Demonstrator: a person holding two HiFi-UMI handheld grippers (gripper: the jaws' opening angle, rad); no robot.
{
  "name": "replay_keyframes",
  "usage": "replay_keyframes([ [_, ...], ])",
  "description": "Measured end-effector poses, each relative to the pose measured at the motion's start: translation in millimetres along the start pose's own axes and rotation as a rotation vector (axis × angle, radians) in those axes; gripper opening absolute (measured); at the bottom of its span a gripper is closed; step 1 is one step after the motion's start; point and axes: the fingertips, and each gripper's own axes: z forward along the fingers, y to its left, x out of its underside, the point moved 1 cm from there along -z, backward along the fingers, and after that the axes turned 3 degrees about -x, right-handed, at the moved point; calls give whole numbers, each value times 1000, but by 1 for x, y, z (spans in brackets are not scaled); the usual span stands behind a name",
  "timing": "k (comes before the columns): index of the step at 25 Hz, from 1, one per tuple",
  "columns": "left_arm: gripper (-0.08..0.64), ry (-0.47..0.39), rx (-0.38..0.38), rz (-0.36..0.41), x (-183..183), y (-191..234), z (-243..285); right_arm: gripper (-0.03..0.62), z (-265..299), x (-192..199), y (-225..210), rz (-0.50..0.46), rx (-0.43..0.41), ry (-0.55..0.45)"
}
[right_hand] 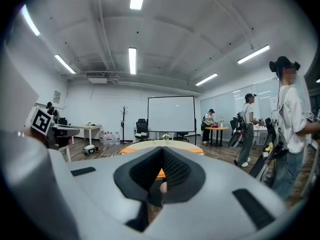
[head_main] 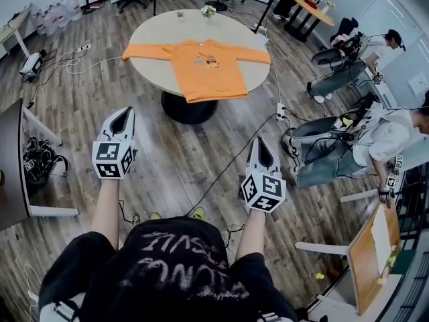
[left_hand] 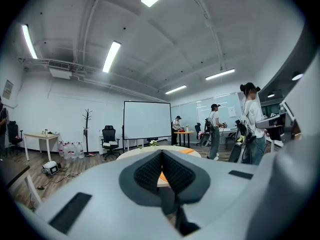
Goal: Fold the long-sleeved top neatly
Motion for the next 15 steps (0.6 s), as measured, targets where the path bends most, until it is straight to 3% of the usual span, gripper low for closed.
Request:
replay_keyframes([
  [15,9,27,-6,-2,9,-2,4,5,7,9,-2,21,-10,12],
])
